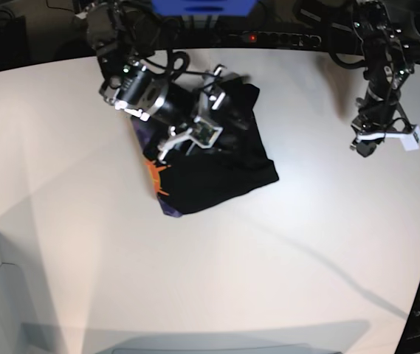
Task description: Fold the T-shirt properly
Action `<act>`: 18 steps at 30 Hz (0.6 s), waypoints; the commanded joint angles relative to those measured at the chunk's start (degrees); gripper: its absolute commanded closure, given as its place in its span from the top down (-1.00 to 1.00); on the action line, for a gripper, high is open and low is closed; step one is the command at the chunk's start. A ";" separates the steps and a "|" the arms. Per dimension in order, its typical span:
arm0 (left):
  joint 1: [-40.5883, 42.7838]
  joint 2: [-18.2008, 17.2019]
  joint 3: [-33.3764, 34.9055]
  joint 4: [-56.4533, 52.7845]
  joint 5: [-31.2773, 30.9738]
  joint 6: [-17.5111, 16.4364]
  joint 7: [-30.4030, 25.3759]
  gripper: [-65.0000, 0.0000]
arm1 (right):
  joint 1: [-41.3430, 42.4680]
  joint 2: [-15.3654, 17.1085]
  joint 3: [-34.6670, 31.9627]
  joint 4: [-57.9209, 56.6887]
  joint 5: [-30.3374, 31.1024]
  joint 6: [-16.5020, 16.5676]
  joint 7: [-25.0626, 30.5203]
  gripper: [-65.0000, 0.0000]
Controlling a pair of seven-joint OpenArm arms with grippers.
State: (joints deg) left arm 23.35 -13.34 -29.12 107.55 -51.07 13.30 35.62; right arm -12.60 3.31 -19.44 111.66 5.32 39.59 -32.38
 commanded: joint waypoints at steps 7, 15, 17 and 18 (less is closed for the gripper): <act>0.69 2.40 -0.02 1.33 -3.66 -0.51 -0.85 -0.85 | 0.16 -0.72 5.07 -0.84 1.14 0.41 1.57 -0.05; 2.01 2.40 -1.51 1.33 -8.76 0.02 -0.85 -0.21 | 4.56 -5.82 -0.38 -16.58 0.96 0.41 7.55 -0.05; 2.54 2.40 -3.27 1.33 -8.93 0.02 -0.85 -0.21 | 6.40 -6.70 -0.47 -20.97 0.88 0.41 9.48 -0.05; 2.98 2.40 -4.15 1.33 -8.93 0.02 -0.85 -0.21 | 7.37 -7.05 -0.47 -23.35 0.88 0.41 10.18 -0.05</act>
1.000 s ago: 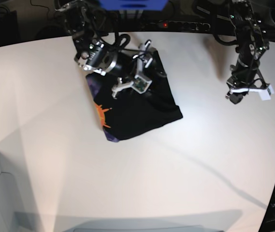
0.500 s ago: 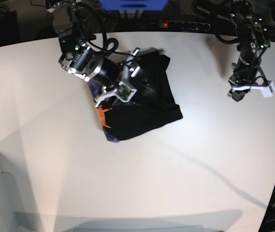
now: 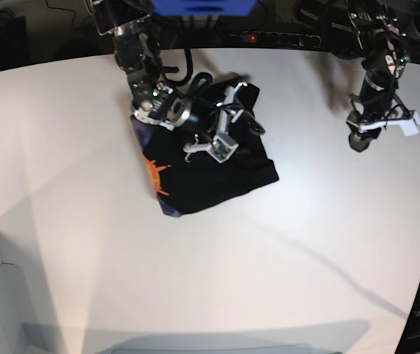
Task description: Fold the T-shirt properly
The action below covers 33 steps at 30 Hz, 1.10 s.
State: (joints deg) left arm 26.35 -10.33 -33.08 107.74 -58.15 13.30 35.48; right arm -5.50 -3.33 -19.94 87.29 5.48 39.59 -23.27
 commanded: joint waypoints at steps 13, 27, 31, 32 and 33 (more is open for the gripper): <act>2.35 -0.53 -1.60 1.22 -1.94 -0.07 -0.72 -0.20 | 3.78 -1.90 -9.90 -5.66 0.72 0.41 1.77 -0.05; -0.11 5.01 12.73 4.21 -1.67 0.02 3.59 -0.14 | -2.20 5.57 11.11 17.02 0.99 0.41 1.16 -0.04; -2.04 5.71 20.38 2.63 -1.50 0.02 3.68 0.19 | -4.04 6.37 17.53 19.04 0.99 0.41 1.16 -0.04; -2.66 5.54 21.87 1.93 -1.50 0.02 3.68 0.27 | -4.22 6.45 18.76 19.04 0.99 0.41 1.16 -0.04; -3.54 5.27 23.28 1.05 -1.50 0.02 3.68 0.34 | -4.74 6.81 19.90 19.04 0.99 0.41 1.16 -0.04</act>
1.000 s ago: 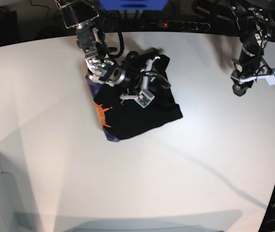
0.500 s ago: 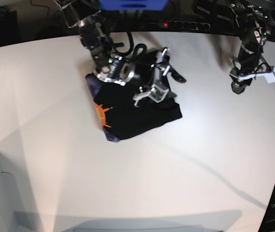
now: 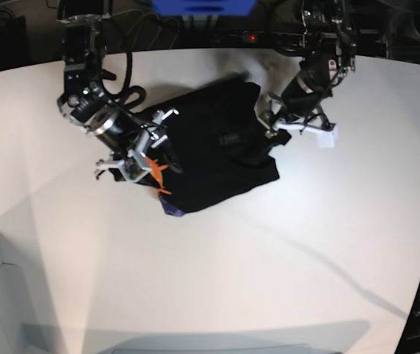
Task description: Fold the T-shirt properly
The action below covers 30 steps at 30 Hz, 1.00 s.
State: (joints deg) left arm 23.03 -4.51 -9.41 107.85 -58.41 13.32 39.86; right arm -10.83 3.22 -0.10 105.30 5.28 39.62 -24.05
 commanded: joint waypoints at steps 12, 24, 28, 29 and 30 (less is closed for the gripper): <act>0.84 -0.72 1.63 0.76 3.16 2.81 -0.78 0.42 | -1.70 0.86 7.18 1.03 0.92 0.38 1.94 -0.04; -3.03 -0.72 4.09 -8.03 3.25 2.81 -0.69 0.18 | 0.06 0.95 8.32 0.59 0.92 0.38 1.94 -0.04; -4.61 -0.72 4.00 -11.11 3.16 2.72 -0.69 -0.56 | 0.94 0.86 8.05 -0.20 1.10 0.38 1.94 -0.06; -4.87 -0.72 4.00 -11.98 3.25 2.72 -0.69 -0.71 | 1.20 0.78 7.97 -0.20 1.10 0.38 1.94 -0.06; -5.49 -0.72 4.00 -12.78 3.25 2.72 -0.69 -0.83 | 1.29 0.34 7.97 -0.20 1.10 0.38 1.94 -0.06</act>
State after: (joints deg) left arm 17.54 -5.04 -5.43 94.72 -55.24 15.40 39.03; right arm -10.20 3.60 7.84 104.25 5.34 39.62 -23.86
